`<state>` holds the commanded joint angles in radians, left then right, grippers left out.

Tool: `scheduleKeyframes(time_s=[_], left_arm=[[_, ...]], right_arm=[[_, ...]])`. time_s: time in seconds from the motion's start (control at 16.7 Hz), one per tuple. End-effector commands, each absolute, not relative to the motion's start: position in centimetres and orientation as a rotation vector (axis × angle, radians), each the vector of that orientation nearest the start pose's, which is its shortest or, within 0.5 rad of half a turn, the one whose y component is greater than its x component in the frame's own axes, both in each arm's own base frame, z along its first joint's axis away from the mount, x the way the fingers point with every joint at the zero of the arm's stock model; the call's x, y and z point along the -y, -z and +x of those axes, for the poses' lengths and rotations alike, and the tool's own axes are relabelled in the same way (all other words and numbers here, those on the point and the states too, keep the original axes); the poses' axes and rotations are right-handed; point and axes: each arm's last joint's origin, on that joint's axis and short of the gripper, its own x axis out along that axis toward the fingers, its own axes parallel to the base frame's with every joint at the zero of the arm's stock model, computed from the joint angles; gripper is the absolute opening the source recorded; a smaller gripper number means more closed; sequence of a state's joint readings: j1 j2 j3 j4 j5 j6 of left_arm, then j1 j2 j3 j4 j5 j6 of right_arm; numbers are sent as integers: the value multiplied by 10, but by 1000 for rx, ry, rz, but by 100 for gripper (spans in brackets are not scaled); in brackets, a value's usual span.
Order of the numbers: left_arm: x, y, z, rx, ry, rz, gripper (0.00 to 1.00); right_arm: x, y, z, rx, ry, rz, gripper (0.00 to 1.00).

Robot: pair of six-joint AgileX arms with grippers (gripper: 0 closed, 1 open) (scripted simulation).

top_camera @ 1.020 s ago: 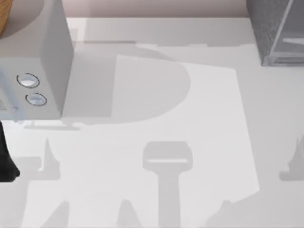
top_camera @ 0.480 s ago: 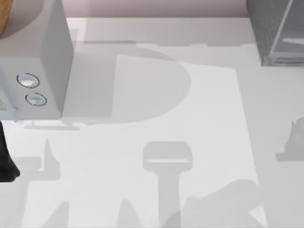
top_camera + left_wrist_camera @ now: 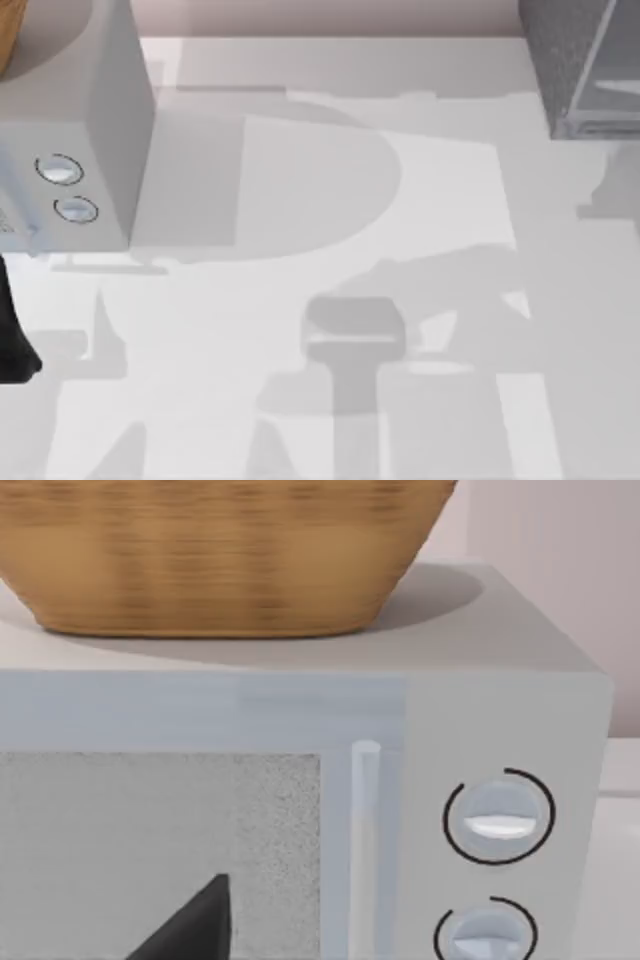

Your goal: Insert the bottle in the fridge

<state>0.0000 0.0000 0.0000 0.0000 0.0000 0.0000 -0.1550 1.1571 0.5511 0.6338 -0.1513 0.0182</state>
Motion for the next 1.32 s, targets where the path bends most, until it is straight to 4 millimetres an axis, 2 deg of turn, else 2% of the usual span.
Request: scheduleKeyframes(time_s=[0.12,0.24,0.36,0.48,0.72,1.14,1.32], left_arm=[[1,-160,106,0,0,0,100],[1,-160,106,0,0,0,100],[1,-160,106,0,0,0,100],[1,-160,106,0,0,0,100],[1,-160,106,0,0,0,100],[1,-160,106,0,0,0,100],[1,-160,106,0,0,0,100]], right_arm=[[48,-238,294,3,-5,2,1],[62,-215,332,-14,-4,5,1],[77,-188,361,-22,-3,7,1],[88,-163,382,-19,-2,6,1],[103,-134,403,-3,0,2,1],[102,-129,405,-9,-4,5,1],[101,-124,420,-21,-13,13,1]])
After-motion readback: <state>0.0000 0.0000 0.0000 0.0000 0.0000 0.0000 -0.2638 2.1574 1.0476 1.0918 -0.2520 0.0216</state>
